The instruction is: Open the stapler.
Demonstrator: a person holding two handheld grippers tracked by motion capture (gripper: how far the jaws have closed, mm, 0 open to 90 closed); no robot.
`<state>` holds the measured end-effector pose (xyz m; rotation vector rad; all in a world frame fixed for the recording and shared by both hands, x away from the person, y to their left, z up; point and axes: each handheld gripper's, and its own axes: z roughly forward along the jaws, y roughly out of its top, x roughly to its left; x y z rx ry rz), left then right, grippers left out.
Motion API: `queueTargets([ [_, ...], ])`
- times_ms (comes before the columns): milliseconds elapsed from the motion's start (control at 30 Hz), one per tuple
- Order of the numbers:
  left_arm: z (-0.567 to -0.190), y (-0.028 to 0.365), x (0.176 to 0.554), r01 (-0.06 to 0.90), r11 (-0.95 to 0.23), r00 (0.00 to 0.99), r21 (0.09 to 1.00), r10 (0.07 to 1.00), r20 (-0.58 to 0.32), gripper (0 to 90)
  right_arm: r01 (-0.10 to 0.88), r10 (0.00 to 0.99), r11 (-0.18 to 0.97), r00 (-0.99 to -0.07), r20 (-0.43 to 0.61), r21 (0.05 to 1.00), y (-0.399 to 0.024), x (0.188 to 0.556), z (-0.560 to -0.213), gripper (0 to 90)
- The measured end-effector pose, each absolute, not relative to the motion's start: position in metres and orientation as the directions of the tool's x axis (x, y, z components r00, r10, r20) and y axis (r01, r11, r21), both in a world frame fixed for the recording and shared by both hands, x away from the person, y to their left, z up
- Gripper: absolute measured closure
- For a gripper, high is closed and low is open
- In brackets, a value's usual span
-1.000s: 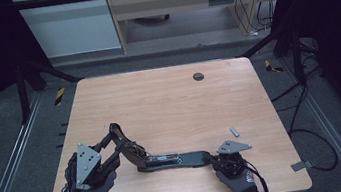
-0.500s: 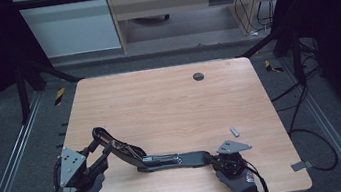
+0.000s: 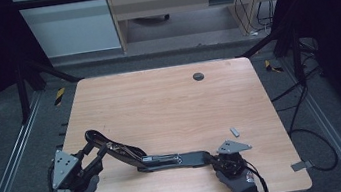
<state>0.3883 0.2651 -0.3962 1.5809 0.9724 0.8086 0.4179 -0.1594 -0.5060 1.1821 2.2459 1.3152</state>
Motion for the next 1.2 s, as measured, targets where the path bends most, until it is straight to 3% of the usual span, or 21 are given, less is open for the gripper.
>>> queueTargets([
  [533,-0.4039,0.2748,0.3888,0.197,-0.09,0.424,0.976,0.906,-0.002,52.2,0.508,0.765,0.252,-0.626,0.152,0.824,-0.1592,0.418,-0.5058,90.0],
  [933,-0.4036,0.2742,0.3894,0.189,-0.126,0.416,0.974,0.909,0.036,49.7,0.509,0.765,0.253,-0.626,0.151,0.823,-0.159,0.4178,-0.5056,90.0],
  [1200,-0.4042,0.2746,0.3887,0.214,-0.16,0.429,0.964,0.902,0.055,36.5,0.51,0.765,0.255,-0.626,0.151,0.822,-0.1589,0.4179,-0.5054,90.0],
])
